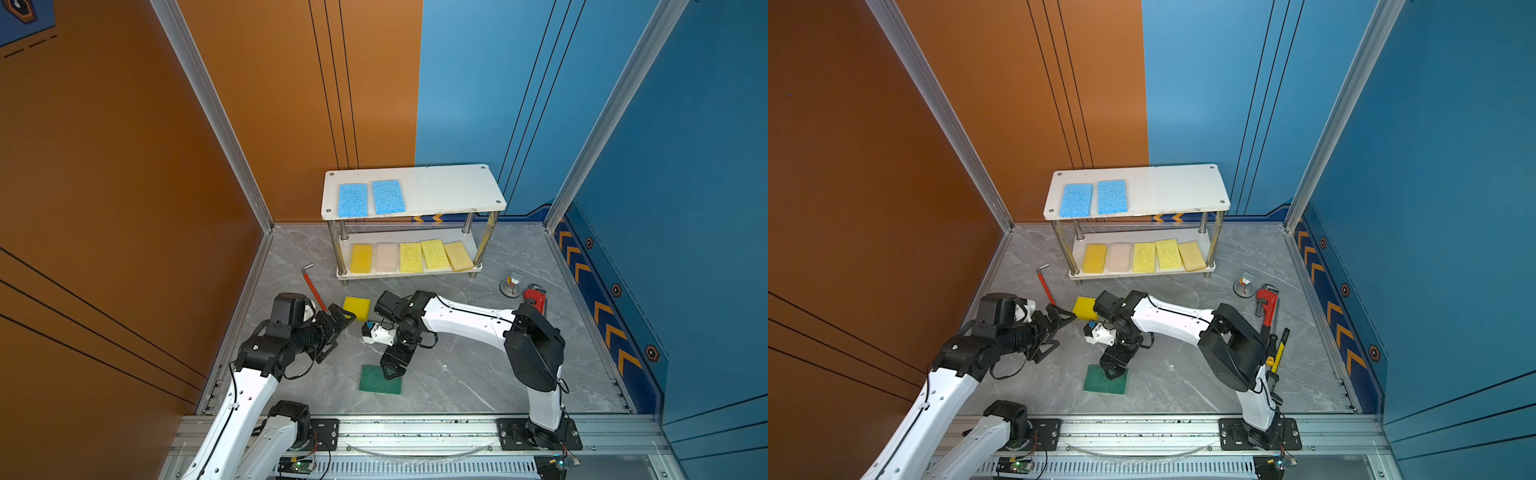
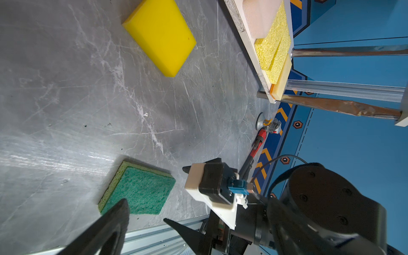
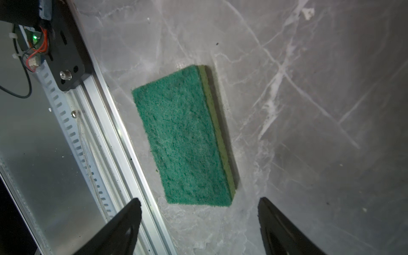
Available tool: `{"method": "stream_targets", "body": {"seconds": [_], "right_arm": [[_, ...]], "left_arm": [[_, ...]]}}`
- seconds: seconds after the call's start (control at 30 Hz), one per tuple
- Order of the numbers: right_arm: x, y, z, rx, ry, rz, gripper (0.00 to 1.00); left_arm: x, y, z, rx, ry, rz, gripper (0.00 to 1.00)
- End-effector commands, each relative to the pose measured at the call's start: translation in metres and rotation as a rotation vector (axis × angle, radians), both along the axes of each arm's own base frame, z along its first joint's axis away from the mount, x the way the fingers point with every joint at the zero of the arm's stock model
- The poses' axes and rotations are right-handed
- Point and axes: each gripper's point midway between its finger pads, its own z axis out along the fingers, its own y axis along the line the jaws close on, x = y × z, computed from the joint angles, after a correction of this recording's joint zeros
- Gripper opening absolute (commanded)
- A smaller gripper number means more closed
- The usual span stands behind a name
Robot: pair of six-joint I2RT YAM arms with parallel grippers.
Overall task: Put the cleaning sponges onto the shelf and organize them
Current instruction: 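Release the blue sponge and move the right gripper down to the green scouring sponge, then grasp the green scouring sponge's edge with the right gripper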
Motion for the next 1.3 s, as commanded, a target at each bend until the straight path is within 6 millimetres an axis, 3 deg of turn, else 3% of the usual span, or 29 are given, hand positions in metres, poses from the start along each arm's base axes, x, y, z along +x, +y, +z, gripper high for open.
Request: {"method": "stream_targets", "body": {"seconds": [0.0, 0.37, 0.53, 0.57, 0.77, 1.07, 1.27], "right_arm": [[0.003, 0.000, -0.007, -0.044, -0.024, 0.015, 0.81], [0.002, -0.001, -0.027, -0.095, -0.010, 0.013, 0.77], [0.002, -0.001, -0.026, -0.095, -0.008, 0.009, 0.72], [0.001, -0.003, -0.037, -0.118, 0.009, 0.010, 0.70], [-0.001, -0.002, -0.041, -0.125, 0.027, 0.005, 0.64], [-0.006, -0.003, -0.045, -0.140, 0.032, 0.001, 0.49], [-0.005, -0.005, -0.045, -0.155, 0.018, -0.007, 0.30]], "left_arm": [[-0.006, -0.001, -0.001, -0.016, 0.020, -0.010, 0.98], [-0.005, 0.006, -0.001, -0.022, 0.021, 0.004, 0.98], [-0.004, 0.007, -0.001, -0.023, 0.022, 0.005, 0.98], [-0.003, 0.007, -0.002, -0.024, 0.024, 0.005, 0.98], [-0.001, 0.008, -0.002, -0.020, 0.028, 0.001, 0.98], [0.001, 0.009, -0.004, -0.017, 0.035, 0.001, 0.98], [0.001, 0.009, -0.004, -0.018, 0.034, 0.003, 0.98]]}}
